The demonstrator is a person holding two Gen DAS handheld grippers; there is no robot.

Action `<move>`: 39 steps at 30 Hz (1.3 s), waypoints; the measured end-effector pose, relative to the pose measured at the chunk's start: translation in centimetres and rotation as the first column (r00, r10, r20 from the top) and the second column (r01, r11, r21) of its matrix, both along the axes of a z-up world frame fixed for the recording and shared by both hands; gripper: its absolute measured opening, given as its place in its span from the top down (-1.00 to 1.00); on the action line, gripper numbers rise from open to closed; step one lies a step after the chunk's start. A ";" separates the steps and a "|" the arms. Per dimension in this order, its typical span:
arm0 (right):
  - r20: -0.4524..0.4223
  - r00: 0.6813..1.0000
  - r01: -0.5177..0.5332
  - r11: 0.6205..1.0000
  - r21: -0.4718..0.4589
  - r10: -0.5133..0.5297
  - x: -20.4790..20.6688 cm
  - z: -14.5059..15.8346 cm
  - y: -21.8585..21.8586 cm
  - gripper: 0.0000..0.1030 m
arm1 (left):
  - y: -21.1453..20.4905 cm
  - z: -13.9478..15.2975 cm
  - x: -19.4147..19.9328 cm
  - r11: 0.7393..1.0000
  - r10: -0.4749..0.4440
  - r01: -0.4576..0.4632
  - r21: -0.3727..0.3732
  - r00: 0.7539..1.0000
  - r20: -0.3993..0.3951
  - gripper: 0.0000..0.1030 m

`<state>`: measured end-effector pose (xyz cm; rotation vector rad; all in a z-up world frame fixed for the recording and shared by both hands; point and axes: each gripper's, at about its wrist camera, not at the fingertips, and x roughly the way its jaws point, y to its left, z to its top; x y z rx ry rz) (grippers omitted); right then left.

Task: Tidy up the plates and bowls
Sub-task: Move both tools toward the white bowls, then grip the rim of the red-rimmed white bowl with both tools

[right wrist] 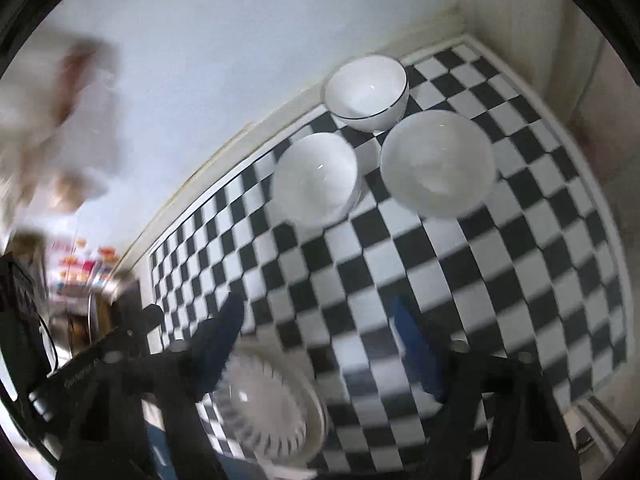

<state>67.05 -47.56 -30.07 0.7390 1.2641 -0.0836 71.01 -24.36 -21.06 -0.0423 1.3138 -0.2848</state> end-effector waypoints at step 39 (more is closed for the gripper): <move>-0.247 0.961 -0.107 0.991 0.081 0.124 9.5 -13.5 0.8 0.66 | -7.4 -9.2 3.0 0.978 -0.207 0.205 -0.026 0.961 -0.183 0.52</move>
